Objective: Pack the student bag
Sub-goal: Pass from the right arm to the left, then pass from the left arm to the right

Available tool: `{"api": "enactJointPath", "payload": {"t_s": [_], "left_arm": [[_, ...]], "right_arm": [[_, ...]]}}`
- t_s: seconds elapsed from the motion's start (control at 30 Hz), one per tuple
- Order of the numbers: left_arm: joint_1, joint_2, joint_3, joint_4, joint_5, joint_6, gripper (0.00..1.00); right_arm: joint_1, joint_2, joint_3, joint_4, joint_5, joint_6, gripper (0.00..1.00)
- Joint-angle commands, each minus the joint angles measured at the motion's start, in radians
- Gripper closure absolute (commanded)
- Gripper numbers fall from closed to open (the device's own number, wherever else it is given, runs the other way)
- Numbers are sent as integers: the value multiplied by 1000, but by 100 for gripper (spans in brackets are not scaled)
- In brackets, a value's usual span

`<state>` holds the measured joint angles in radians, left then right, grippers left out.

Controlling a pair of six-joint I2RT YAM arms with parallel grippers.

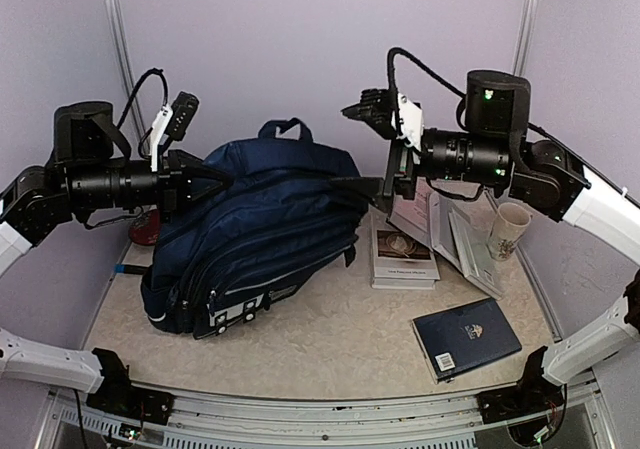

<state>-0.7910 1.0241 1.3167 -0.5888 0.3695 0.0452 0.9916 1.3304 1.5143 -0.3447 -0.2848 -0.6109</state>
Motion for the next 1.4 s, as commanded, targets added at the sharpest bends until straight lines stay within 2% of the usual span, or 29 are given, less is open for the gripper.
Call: {"api": "enactJointPath", "payload": {"t_s": [0.0,0.1,0.17,0.23,0.37,0.53,0.6,0.77,0.87,1.0,1.13,1.23,1.37], "left_arm": [[4,-56,42,282,-438,-172,100],[3,-112,-6,379,-596,-188,100],[3,-141,-40,445,-643,-195,100],[-2,-152,-82,526,-654,-209,100],[-31,-132,-209,714,-641,-231,100],[-62,-50,-285,866,-684,-236,100],[-77,-25,-310,920,-677,-233,100],[-88,0,-352,951,-663,-247,100],[-89,-4,-375,962,-624,-232,100],[-88,-48,-371,957,-517,-109,100],[-85,-110,-292,859,-252,66,100],[-85,-170,-260,823,-74,143,100],[-66,-238,-255,805,-106,182,100]], "right_arm": [[-9,-51,-43,316,322,159,0],[-9,-48,-35,348,544,214,0],[-9,-36,-25,325,614,237,0],[-6,-13,0,271,582,296,3],[17,47,-6,259,393,436,7],[22,150,-19,298,189,637,0],[23,200,10,269,179,687,0],[23,285,35,195,263,721,0],[22,301,34,181,251,713,0],[4,264,21,165,223,681,0],[-54,116,-41,189,100,625,0],[-117,-49,-165,310,36,631,0],[-222,-197,-251,338,-79,626,0]]}}
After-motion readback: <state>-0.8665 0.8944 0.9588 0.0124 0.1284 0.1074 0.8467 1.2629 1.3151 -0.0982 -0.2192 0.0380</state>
